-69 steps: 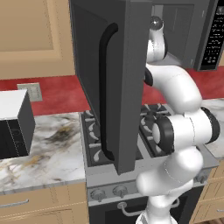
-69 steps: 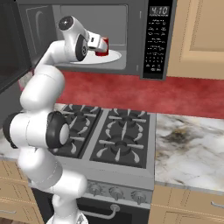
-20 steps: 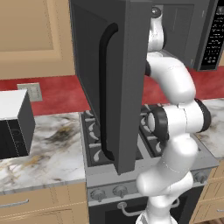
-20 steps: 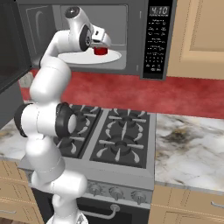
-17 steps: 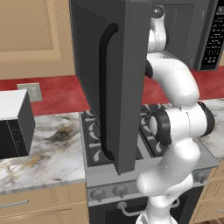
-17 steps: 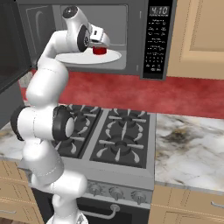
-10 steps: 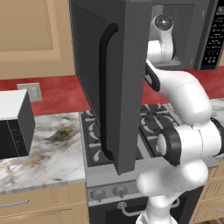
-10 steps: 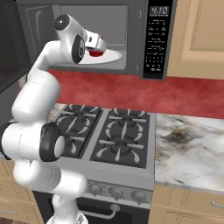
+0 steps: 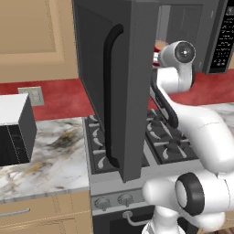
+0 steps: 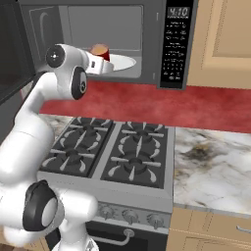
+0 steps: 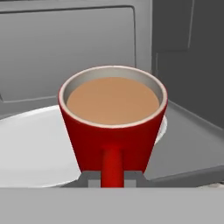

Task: Pick the cup of tea, navigate to the dining table, and place it on the saucer.

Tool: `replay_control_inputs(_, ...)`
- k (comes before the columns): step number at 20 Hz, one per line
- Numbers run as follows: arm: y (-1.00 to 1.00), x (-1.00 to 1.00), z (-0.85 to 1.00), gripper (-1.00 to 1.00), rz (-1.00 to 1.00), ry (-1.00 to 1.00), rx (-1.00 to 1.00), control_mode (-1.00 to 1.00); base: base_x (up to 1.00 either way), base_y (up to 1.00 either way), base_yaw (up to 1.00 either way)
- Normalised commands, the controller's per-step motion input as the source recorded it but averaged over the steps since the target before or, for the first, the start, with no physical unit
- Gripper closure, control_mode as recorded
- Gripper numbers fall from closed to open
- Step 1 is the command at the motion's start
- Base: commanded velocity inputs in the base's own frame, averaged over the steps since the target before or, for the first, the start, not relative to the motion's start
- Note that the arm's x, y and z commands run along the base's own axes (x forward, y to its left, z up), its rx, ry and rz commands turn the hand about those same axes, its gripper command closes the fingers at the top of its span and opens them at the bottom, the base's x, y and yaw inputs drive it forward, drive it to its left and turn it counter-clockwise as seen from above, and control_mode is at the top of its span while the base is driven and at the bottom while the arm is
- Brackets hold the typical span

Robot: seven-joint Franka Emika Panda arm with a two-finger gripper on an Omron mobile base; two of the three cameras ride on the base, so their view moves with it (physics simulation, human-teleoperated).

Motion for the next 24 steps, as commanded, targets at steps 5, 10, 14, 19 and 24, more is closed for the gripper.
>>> replay_control_inputs(5, 0.0, -0.72, 0.52, 1.0, 0.02, 0.02, 0.03, -1.0, 0.0, 0.0, 0.0)
replay_control_inputs(10, 0.0, -0.89, 0.13, 1.0, 0.04, 0.09, 0.0, -1.0, 0.0, 0.0, 0.0)
replay_control_inputs(14, 0.0, -0.99, -0.16, 1.0, 0.04, 0.05, 0.0, -1.0, 0.0, 0.0, 0.0)
replay_control_inputs(19, 0.0, -0.96, -0.39, 1.0, 0.04, 0.0, 0.0, -1.0, 0.0, 0.0, 0.0)
replay_control_inputs(24, 0.0, -0.87, -0.56, 1.0, 0.03, 0.0, 0.0, -1.0, 0.0, 0.0, 0.0)
